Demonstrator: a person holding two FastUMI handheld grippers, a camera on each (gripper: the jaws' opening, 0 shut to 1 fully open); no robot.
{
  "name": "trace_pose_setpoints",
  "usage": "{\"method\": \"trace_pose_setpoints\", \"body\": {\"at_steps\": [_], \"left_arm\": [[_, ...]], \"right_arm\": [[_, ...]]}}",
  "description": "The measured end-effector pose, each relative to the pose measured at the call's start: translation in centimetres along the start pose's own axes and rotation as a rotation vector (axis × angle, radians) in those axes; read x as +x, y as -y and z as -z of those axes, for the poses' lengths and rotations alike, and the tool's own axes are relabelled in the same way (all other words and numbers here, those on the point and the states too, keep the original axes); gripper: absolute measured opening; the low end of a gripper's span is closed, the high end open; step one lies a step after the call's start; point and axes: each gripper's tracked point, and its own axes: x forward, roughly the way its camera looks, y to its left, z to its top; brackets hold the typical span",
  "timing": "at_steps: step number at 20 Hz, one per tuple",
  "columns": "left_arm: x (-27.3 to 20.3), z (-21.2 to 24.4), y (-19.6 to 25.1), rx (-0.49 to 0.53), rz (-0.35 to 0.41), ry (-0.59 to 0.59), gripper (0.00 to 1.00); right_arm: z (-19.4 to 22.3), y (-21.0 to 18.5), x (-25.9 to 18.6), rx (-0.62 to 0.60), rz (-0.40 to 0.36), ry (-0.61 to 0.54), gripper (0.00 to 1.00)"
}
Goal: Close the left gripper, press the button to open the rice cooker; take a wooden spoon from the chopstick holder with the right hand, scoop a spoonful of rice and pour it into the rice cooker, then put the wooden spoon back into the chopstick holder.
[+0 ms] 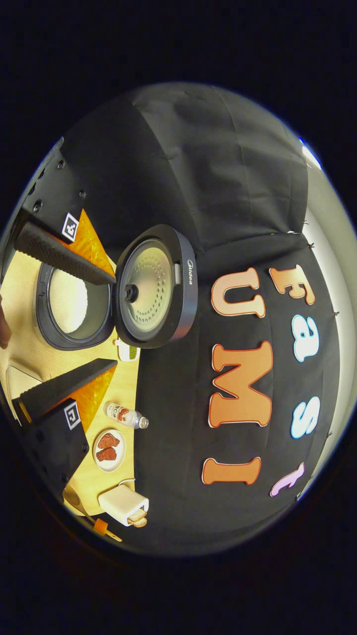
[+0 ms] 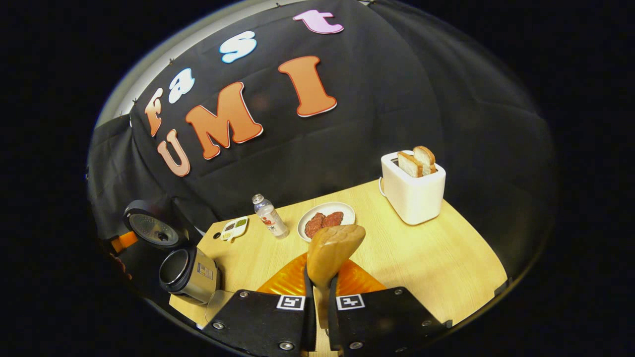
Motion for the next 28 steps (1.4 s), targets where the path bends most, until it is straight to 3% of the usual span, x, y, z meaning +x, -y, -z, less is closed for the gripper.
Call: {"method": "trace_pose_setpoints", "body": {"at_steps": [6, 12, 19, 25, 26, 28], "left_arm": [[-1.1, 0.0, 0.6, 0.017, -0.011, -0.01, 1.0], [-1.6, -0.3, 1.8, 0.023, 0.002, -0.013, 1.0], [-1.2, 2.2, 3.4, -0.014, 0.026, -0.103, 1.0], [-0.5, 0.5, 2.2, -0.015, 0.01, -0.076, 0.96], [-0.1, -0.5, 1.6, -0.012, -0.001, -0.045, 1.0], [0.4, -2.5, 0.4, 0.003, -0.022, 0.016, 0.97]], "right_arm": [[3.5, 3.0, 1.2, 0.028, 0.02, -0.063, 0.09], [7.0, 5.3, 2.1, 0.142, 0.039, -0.124, 0.09], [8.9, 6.3, 2.0, 0.223, 0.05, -0.129, 0.1], [9.8, 6.5, 1.4, 0.253, 0.034, -0.221, 0.21], [10.0, 6.4, 1.3, 0.256, 0.041, -0.238, 0.27], [9.3, 6.9, 1.0, 0.239, 0.058, -0.237, 0.37]]}}
